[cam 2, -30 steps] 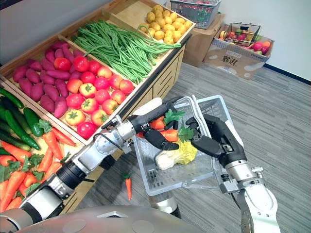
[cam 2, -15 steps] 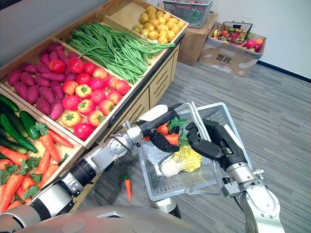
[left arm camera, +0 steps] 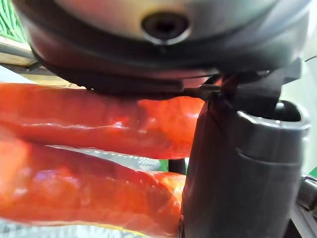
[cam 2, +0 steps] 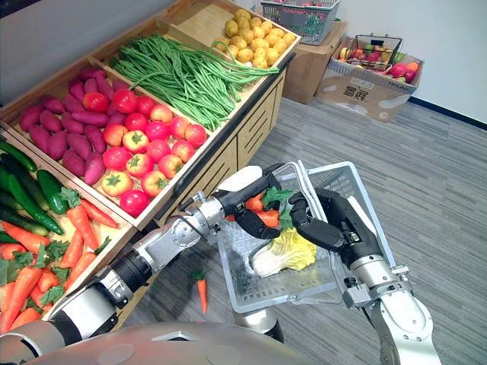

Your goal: Pick vegetable in the basket

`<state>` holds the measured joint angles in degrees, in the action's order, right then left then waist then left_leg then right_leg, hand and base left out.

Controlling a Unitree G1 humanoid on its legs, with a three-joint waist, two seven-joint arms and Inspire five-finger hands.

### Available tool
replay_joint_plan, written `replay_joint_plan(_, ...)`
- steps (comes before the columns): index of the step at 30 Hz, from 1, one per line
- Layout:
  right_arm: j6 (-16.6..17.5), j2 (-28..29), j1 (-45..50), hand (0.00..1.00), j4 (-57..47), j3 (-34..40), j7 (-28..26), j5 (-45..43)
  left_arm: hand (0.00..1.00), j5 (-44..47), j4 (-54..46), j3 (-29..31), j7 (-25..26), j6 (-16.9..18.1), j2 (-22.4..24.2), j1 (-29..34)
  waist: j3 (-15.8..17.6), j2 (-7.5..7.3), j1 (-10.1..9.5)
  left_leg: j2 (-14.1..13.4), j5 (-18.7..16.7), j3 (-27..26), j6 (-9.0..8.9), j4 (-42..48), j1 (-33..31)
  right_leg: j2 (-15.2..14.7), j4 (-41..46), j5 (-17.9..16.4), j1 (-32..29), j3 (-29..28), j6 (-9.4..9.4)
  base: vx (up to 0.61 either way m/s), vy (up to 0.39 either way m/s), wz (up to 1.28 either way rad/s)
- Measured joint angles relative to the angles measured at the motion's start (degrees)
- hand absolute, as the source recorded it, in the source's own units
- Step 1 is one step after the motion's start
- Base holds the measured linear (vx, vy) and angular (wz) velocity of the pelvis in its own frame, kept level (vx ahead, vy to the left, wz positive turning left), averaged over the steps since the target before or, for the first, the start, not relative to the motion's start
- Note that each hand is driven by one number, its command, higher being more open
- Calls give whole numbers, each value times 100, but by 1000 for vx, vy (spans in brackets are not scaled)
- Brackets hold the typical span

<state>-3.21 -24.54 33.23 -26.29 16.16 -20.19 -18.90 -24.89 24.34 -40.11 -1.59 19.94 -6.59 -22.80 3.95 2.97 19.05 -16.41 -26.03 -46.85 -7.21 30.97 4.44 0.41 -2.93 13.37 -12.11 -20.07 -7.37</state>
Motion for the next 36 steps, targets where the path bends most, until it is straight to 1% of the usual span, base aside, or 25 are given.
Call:
replay_joint_plan(3, 0, 0, 24, 0, 0, -30, 61, 0, 0, -7, 110, -66, 78, -1, 25, -31, -8, -12, 1, 15, -8, 15, 17, 12, 0, -24, 2, -1, 11, 18, -2, 7, 20, 3)
replay_joint_plan(4, 0, 0, 29, 0, 0, -48, 91, 0, 100, -17, 153, -66, 97, -3, 56, -31, -11, -13, 2, 18, -10, 15, 20, 15, 0, -29, 3, -2, 12, 18, -2, 0, 0, 0)
replay_joint_plan(9, -20, 15, 42, 0, 0, -68, 131, -2, 100, -21, 354, -66, 165, -25, 197, -36, -14, -12, 2, 15, -13, 16, 24, 21, -3, -30, 3, -2, 11, 22, -2, 20, 15, 0)
replay_joint_plan(11, -20, 22, 44, 0, 0, -81, 173, -3, 100, -24, 564, -66, 177, -145, 211, -40, -22, -11, 8, 13, -13, 17, 24, 23, -3, -29, 3, -2, 11, 25, -2, 31, 20, 0)
replay_joint_plan(12, -22, 23, 46, 0, 0, -134, 174, -3, 100, -29, 613, -68, 196, -142, 212, -38, -21, -14, 3, 13, -13, 19, 24, 28, -8, -30, 2, -1, 10, 25, -2, 0, 0, 0)
replay_joint_plan(26, -22, 70, 45, 0, 0, -243, 211, -9, 100, -29, 651, -87, 236, -177, 225, -41, -68, -28, -20, 22, -17, 180, 50, 73, -102, -87, 0, -1, 21, 147, -2, 15, 12, 4)
replay_joint_plan(30, -22, 79, 45, 0, -1, -243, 206, -9, 100, -23, 575, -120, 234, -276, 224, -41, -151, -19, -18, 63, -8, 277, 69, 78, -173, -127, -6, -2, 20, 229, -2, 17, 15, 11)
replay_joint_plan(36, -22, 87, 45, 0, -58, -200, 191, -9, 100, 139, 281, -133, 103, -529, 199, -31, -184, -2, -127, 79, -2, 329, 87, 81, -192, -147, -3, -3, 29, 259, 0, 6, 7, 3)
